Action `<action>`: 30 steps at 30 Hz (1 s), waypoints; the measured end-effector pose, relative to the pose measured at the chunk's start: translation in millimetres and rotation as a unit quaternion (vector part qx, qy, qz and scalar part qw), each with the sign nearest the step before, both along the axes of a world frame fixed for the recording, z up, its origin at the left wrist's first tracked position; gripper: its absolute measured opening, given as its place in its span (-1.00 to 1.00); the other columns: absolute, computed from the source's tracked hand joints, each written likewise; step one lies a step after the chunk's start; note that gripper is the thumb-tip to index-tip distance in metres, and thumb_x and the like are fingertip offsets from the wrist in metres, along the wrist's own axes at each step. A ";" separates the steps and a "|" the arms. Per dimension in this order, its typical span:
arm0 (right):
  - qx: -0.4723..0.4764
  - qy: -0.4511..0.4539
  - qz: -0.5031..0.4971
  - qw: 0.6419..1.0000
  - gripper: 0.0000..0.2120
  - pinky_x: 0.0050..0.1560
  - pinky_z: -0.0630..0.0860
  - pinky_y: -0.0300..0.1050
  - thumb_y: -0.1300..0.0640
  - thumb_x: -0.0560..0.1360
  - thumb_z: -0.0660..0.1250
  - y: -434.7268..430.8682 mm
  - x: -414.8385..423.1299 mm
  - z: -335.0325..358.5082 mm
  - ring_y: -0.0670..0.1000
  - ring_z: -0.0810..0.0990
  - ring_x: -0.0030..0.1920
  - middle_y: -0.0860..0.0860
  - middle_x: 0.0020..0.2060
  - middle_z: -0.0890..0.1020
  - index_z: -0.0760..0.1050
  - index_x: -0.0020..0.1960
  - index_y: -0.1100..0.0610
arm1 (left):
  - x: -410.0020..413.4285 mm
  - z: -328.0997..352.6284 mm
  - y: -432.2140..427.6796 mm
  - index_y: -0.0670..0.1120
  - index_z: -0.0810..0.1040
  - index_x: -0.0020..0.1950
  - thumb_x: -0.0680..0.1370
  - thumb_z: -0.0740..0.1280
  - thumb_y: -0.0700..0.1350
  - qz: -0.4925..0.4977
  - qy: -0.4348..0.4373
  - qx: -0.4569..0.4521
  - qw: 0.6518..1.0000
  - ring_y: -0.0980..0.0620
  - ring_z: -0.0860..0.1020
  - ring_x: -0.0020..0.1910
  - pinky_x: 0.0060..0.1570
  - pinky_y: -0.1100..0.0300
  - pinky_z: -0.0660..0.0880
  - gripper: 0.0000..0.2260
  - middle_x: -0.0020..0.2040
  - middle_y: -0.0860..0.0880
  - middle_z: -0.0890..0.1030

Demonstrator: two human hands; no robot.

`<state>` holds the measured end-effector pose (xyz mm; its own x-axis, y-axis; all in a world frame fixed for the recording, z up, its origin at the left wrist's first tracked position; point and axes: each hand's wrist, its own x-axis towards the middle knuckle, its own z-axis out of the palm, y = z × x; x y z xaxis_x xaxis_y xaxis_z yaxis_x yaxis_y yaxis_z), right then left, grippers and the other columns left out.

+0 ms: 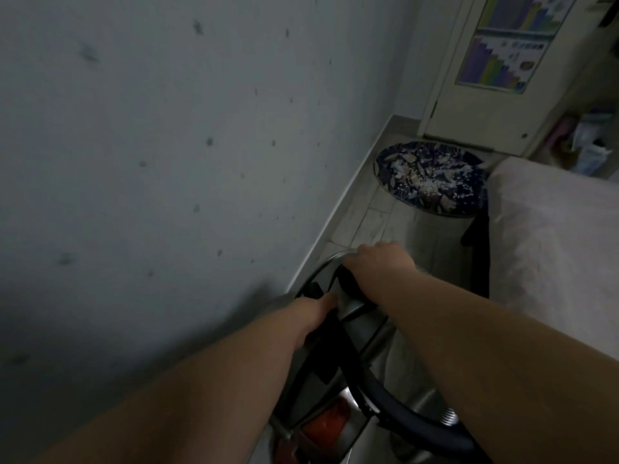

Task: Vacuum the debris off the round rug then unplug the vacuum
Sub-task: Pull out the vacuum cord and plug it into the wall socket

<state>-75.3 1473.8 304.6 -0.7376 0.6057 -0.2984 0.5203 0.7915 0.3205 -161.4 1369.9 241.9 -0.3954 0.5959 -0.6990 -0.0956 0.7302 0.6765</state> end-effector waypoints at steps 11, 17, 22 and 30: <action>-0.049 -0.034 0.015 0.998 -0.63 0.12 0.38 -0.03 0.02 0.62 0.19 231.9 -83.3 -100.6 0.13 0.47 0.26 0.04 0.31 0.44 0.36 0.42 -0.06 | -74.6 -108.5 230.5 -0.20 0.40 0.37 0.59 0.17 0.12 -0.027 0.026 -0.070 0.997 -0.11 0.40 0.36 0.36 0.10 0.32 -0.51 0.37 -0.16 0.44; -0.104 -0.050 0.044 0.992 -0.63 0.20 0.39 0.05 0.04 0.62 0.18 343.9 -123.5 -186.6 0.19 0.43 0.26 0.09 0.38 0.39 0.38 0.42 -0.01 | -98.0 -190.1 330.0 -0.12 0.39 0.38 0.57 0.20 0.07 0.049 -0.023 -0.078 0.995 -0.02 0.38 0.36 0.16 0.35 0.21 -0.56 0.32 0.00 0.42; -0.103 -0.071 0.097 0.987 -0.62 0.24 0.32 0.07 0.01 0.60 0.24 410.8 -153.5 -262.3 0.18 0.41 0.28 0.09 0.39 0.37 0.38 0.41 -0.05 | -113.7 -261.8 392.1 -0.20 0.36 0.40 0.58 0.18 0.12 0.079 -0.040 -0.129 0.988 -0.05 0.43 0.29 0.04 0.34 0.25 -0.49 0.35 -0.15 0.44; -0.091 -0.067 0.142 0.983 -0.63 0.31 0.31 0.18 0.04 0.59 0.26 444.0 -188.0 -356.3 0.23 0.39 0.30 0.10 0.35 0.39 0.42 0.38 -0.04 | -140.2 -360.0 425.8 -0.20 0.46 0.31 0.56 0.17 0.18 0.112 -0.072 -0.163 0.978 -0.04 0.52 0.01 -0.01 0.24 0.41 -0.48 0.17 -0.13 0.54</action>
